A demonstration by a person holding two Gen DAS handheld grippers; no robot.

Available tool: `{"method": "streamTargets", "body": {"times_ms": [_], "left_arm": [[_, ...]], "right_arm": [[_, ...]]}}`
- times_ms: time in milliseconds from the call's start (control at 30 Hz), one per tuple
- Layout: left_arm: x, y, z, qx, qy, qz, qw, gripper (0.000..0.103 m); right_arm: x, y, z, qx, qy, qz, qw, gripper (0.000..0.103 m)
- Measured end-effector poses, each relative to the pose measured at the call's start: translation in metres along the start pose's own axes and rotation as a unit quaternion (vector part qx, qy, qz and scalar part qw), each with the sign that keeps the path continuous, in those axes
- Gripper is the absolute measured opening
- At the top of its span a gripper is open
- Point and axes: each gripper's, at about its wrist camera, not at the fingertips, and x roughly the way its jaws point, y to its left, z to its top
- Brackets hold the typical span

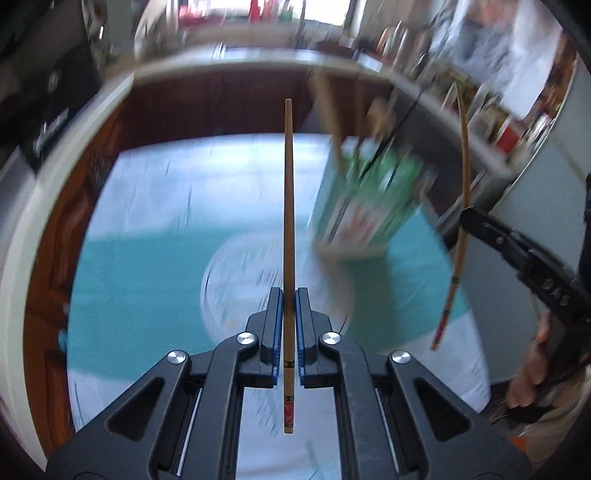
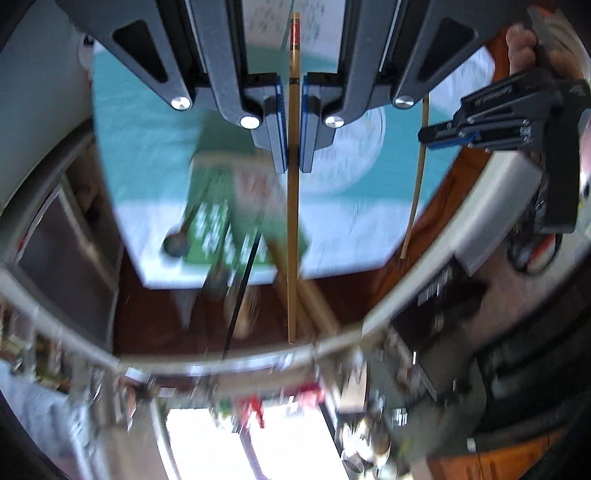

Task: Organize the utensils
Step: 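Lift both chopsticks and carry them with both tools to the green holder, then open the left tool over the holder while the right tool releases its chopstick inside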

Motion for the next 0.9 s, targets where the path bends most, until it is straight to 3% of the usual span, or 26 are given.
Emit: {"method": "streamTargets", "body": {"times_ms": [267,433,600,900], "left_arm": [[-0.036,-0.035,0.110,0.003,-0.126,-0.018,0.9919,0.004],[-0.032,-0.046,0.152,-0.031,-0.188,-0.031,0.9813,0.004],[0.011,-0.043,0.165,-0.054,-0.207,-0.022,0.9767,0.004],[0.082,-0.034,0.144,-0.060,-0.218,-0.037,0.9735,0.004]], "right_arm": [[-0.014,-0.006,0.079,0.010,-0.126,-0.008,0.992,0.006],[0.006,-0.010,0.102,0.013,-0.174,-0.013,0.985,0.006],[0.043,-0.018,0.098,-0.003,-0.175,-0.019,0.984,0.006],[0.080,-0.008,0.075,-0.069,-0.179,-0.016,0.981,0.006]]}}
